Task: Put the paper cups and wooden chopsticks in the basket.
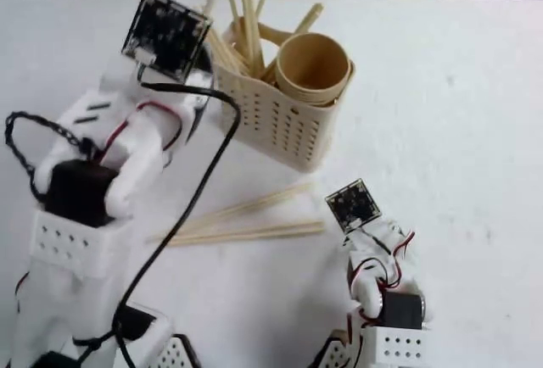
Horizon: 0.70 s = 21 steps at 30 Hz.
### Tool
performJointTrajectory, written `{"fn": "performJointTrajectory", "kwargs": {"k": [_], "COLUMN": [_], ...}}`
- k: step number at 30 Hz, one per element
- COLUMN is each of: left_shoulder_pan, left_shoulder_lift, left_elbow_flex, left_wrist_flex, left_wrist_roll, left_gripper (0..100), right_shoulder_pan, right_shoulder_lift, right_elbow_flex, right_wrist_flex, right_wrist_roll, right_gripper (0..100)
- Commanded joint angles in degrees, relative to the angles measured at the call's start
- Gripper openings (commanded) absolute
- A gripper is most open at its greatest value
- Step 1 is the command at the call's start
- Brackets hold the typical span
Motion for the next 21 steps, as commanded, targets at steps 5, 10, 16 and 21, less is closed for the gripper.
{"fn": "performJointTrajectory", "kwargs": {"k": [5, 10, 16, 21], "left_shoulder_pan": [5.41, 4.88, 4.18, 4.0], "left_shoulder_lift": [11.47, 18.59, 23.16, 24.13], "left_elbow_flex": [-11.96, -19.16, -22.86, -22.86], "left_wrist_flex": [-16.97, -17.49, -17.76, -18.02], "left_wrist_roll": [0.7, 0.79, 2.37, 8.88], "left_gripper": [2, 2, 3, 7], "right_shoulder_pan": [-0.31, -0.31, -0.31, -0.31], "right_shoulder_lift": [-0.31, -0.31, -0.31, -0.31], "right_elbow_flex": [0.53, 0.53, 0.53, 0.53], "right_wrist_flex": [-0.48, -0.48, -0.48, -0.48], "right_wrist_roll": [0.35, 0.35, 0.35, 0.35], "right_gripper": [7.0, 7.0, 7.0, 7.0]}}
